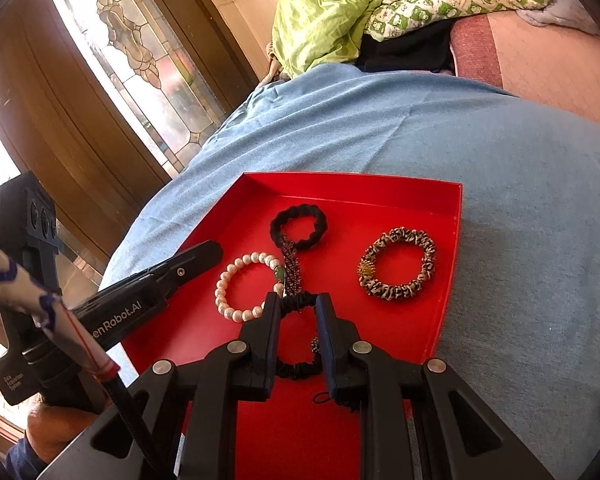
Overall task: Organize jewelry
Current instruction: 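Lower both tools into the red tray and open them to release the bracelets, then move both open tools back to the remaining jewelry on the blue cover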
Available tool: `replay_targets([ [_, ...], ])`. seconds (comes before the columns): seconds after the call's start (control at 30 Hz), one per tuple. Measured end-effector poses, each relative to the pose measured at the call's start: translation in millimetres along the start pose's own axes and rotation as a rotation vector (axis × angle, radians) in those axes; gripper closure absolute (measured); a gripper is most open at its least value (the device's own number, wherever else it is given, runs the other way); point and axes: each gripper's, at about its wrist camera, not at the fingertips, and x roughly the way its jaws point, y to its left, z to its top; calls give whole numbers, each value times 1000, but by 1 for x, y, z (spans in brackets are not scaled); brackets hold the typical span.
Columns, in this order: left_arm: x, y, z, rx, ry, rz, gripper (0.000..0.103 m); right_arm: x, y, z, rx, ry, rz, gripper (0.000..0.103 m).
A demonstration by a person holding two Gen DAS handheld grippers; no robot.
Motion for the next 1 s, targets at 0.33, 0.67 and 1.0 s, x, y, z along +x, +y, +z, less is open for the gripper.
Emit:
replay_targets([
  [0.33, 1, -21, 1, 20, -4, -38, 94, -16, -14, 2, 45, -20, 8, 83],
  [0.67, 5, -71, -3, 89, 3, -115, 94, -61, -43, 7, 132, -67, -21, 83],
  [1.0, 12, -154, -23, 244, 47, -251, 93, -153, -109, -7, 273, -142, -120, 83],
])
